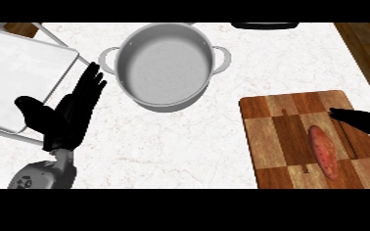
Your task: Pick the sweet potato from the cutting board and place it in the pot
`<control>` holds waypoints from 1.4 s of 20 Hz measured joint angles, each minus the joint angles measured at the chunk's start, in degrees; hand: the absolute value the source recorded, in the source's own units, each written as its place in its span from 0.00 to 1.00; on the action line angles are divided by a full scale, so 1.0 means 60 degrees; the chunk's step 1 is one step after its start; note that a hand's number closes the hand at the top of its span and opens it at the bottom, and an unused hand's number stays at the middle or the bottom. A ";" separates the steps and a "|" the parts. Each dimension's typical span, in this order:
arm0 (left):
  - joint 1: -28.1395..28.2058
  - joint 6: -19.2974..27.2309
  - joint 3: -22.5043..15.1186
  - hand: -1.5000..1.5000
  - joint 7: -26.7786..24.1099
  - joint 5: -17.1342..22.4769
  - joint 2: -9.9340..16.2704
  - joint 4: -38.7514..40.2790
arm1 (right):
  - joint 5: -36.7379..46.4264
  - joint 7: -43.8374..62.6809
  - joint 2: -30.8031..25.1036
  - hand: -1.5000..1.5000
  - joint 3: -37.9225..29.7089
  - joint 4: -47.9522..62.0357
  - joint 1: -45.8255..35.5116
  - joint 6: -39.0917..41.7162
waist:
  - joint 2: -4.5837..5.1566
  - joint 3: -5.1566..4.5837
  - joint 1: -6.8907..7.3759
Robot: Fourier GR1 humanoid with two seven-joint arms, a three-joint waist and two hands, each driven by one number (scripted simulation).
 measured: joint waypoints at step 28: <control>0.0017 -0.0733 0.0587 0.50 0.0165 -0.0933 -0.1039 0.0040 | 0.4300 0.0024 0.2270 1.00 0.0950 0.1966 -0.0956 -0.0720 | 0.0005 0.0002 0.0033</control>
